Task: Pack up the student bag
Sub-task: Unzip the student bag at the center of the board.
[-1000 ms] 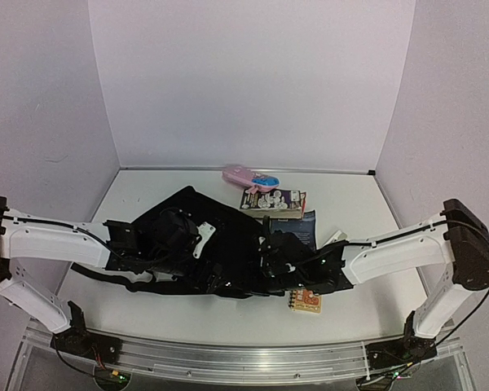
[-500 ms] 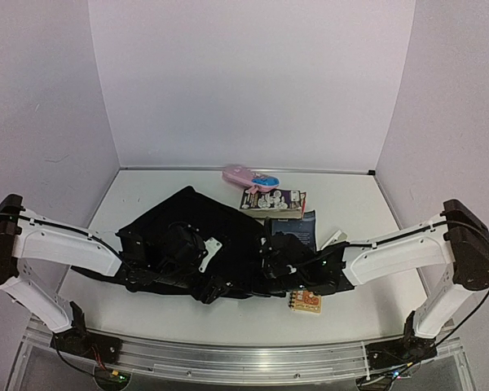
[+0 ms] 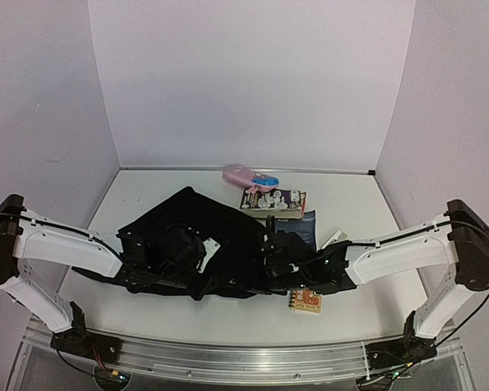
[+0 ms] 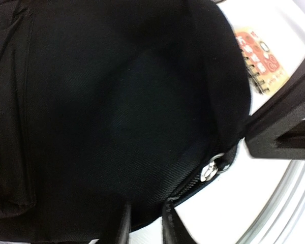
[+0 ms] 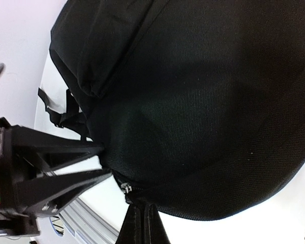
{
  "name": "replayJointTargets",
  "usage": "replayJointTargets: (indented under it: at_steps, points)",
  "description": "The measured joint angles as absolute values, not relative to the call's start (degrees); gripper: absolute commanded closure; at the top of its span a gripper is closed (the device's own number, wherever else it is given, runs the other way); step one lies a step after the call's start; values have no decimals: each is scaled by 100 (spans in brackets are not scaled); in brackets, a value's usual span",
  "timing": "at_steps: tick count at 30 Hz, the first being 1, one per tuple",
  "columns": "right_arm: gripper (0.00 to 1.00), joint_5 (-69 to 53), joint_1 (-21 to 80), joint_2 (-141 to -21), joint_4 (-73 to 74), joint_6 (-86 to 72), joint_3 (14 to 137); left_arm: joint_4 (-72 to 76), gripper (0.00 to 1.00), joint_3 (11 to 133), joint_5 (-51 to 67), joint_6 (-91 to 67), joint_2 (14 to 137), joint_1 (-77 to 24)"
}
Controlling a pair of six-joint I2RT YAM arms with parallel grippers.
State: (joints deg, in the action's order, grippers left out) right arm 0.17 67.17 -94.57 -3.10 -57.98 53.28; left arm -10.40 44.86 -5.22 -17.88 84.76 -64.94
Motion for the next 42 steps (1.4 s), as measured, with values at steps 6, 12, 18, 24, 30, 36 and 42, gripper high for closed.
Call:
replayJointTargets:
  at_steps: [6,12,18,24,30,36,42]
  points:
    - [100,425,6718,-9236,155,-5797,5453,-927,100,4471,-763,-1790,8495,-6524]
    - [100,868,6682,-9219,894,-5795,5741,-776,100,4383,-810,-1836,8493,-6536]
    - [100,766,6271,-9060,1156,-5727,5701,-530,100,4274,-849,-2085,8365,-6568]
    - [100,760,5834,-8665,1345,-5568,5610,-739,100,4128,-1199,-2680,7907,-6571]
    - [100,735,5653,-8576,1504,-5256,5613,-1223,100,3980,-1409,-3065,7485,-6569]
    - [100,767,5461,-8571,1580,-5064,5612,-1538,100,3641,-1370,-3196,6723,-6567]
    - [100,653,4993,-8581,1546,-4661,5634,-1756,100,3481,-1127,-3365,6063,-6565]
